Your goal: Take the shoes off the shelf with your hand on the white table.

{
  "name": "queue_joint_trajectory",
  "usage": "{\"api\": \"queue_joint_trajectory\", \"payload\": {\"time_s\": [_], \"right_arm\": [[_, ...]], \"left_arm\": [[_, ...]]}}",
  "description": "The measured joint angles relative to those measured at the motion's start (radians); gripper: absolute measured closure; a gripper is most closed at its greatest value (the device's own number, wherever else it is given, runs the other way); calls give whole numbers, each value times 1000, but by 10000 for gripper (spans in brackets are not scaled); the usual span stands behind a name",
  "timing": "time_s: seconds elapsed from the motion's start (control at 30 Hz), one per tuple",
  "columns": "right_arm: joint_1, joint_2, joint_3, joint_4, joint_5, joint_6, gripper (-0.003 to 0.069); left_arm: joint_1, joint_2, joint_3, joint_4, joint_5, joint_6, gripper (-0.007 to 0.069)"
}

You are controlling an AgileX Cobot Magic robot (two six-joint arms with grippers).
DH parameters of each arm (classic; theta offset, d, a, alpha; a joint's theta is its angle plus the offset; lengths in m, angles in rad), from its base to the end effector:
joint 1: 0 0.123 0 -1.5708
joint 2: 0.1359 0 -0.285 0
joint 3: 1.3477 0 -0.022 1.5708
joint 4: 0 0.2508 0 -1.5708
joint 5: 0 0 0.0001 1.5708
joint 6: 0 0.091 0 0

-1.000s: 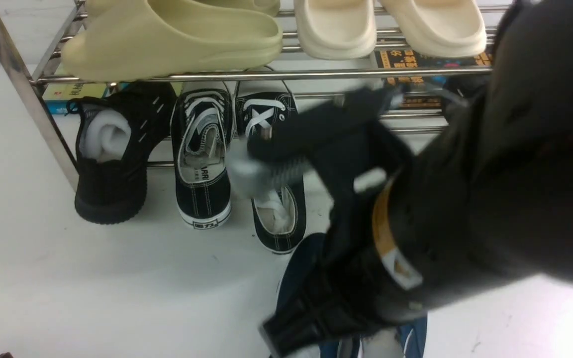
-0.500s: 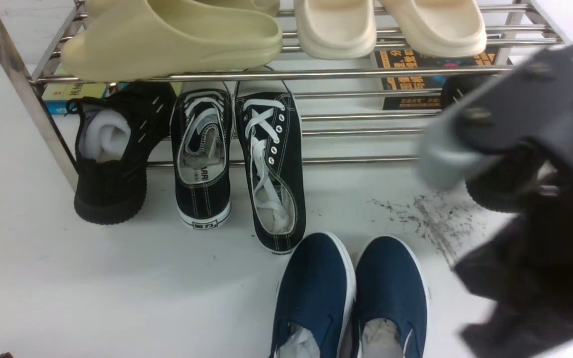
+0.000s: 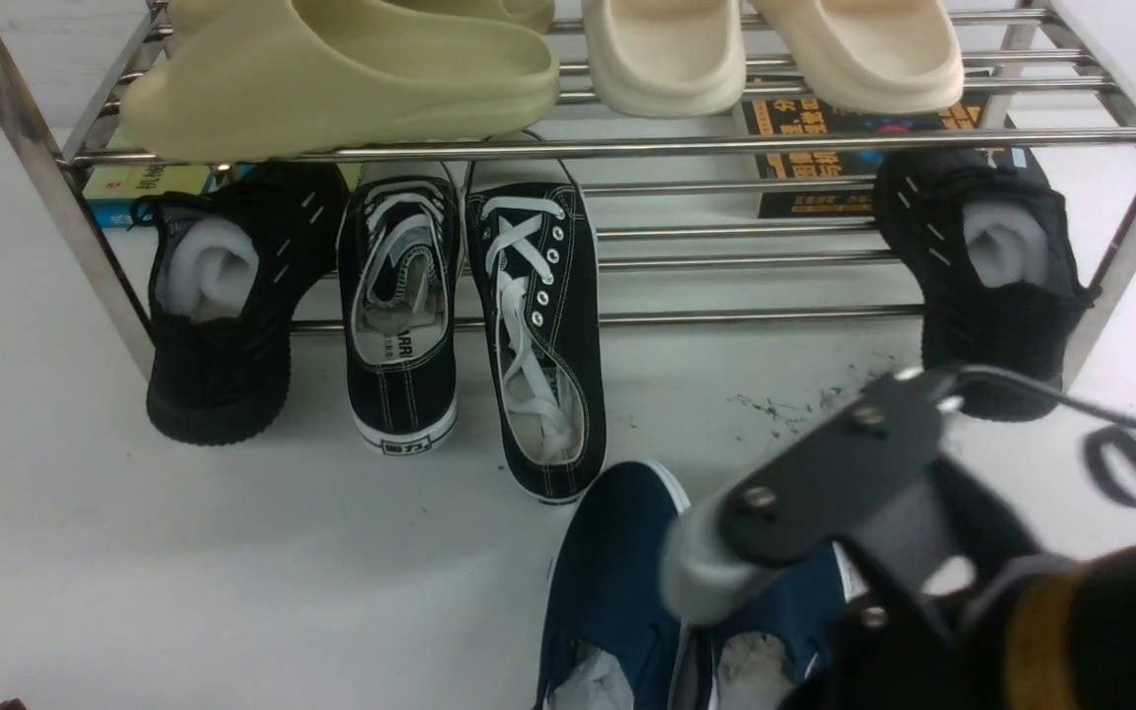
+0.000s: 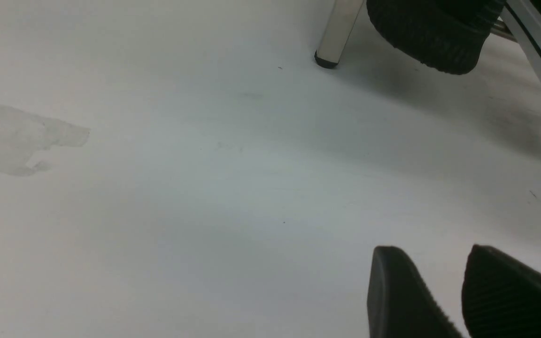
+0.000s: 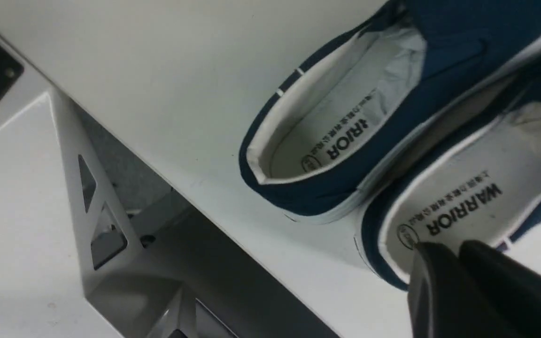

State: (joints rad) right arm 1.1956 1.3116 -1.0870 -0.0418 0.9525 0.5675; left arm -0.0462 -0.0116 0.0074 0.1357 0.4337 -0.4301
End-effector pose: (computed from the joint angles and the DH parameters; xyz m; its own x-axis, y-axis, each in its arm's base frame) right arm 0.0976 0.2393 0.3126 -0.7558 -0.5091 -0.4119 -0.6232 0.7524 0.2135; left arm 0.0508 0.0028 0.1728 -0.3142 -0.2873 -0.9048 -0.1074 0.9577 -0.2669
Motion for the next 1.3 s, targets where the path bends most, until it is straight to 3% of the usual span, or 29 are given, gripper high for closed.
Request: {"api": "queue_joint_trajectory", "payload": {"time_s": [0.07,0.13,0.33,0.43,0.6,0.83,0.87,0.9,0.93,0.97,1.03,1.13,1.3], "right_arm": [[0,64,-47,9,5,-10,499],[0,186,-149,13,21,5,379],[0,375,-293,22,11,154,152],[0,451,-302,28,4,220,102],[0,553,-303,28,-8,264,90],[0,625,-306,-6,-29,274,139],[0,633,-308,-27,-30,275,190],[0,633,-308,-29,-30,275,190],[-4,636,-309,-40,-32,277,284],[-5,636,-309,-40,-32,277,284],[-7,636,-309,-39,-42,278,461],[-7,636,-309,-31,-57,283,618],[-8,625,-308,-14,-103,284,621]], "left_arm": [[0,0,0,0,0,0,382],[0,0,0,0,0,0,382],[0,0,0,0,0,0,382],[0,0,0,0,0,0,382],[0,0,0,0,0,0,382],[0,0,0,0,0,0,382],[0,0,0,0,0,0,382],[0,0,0,0,0,0,382],[0,0,0,0,0,0,382],[0,0,0,0,0,0,382],[0,0,0,0,0,0,382],[0,0,0,0,0,0,382],[0,0,0,0,0,0,382]]}}
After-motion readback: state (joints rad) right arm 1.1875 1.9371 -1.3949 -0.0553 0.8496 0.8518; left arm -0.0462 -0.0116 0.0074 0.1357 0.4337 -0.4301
